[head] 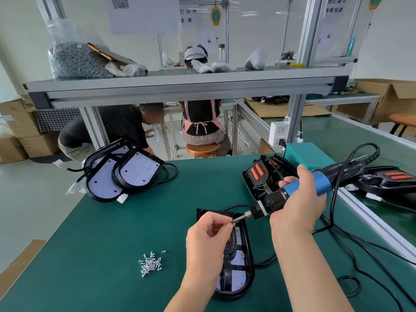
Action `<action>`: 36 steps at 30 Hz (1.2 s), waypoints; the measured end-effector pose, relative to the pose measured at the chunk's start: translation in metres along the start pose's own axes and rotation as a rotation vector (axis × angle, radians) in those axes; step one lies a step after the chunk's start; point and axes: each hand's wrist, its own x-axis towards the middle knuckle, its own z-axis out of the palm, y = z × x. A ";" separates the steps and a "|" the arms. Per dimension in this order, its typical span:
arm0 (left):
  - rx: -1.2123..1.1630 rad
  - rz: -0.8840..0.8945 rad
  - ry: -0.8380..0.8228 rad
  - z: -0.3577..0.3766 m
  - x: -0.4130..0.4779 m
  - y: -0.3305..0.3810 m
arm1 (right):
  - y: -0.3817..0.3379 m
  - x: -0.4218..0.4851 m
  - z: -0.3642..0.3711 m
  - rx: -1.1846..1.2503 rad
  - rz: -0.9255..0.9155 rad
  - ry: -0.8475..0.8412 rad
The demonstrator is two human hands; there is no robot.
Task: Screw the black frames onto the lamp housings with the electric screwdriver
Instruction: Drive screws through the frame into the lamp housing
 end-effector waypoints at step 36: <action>0.453 -0.287 -0.101 -0.021 0.040 -0.014 | 0.034 0.022 0.028 -0.268 -0.300 -0.283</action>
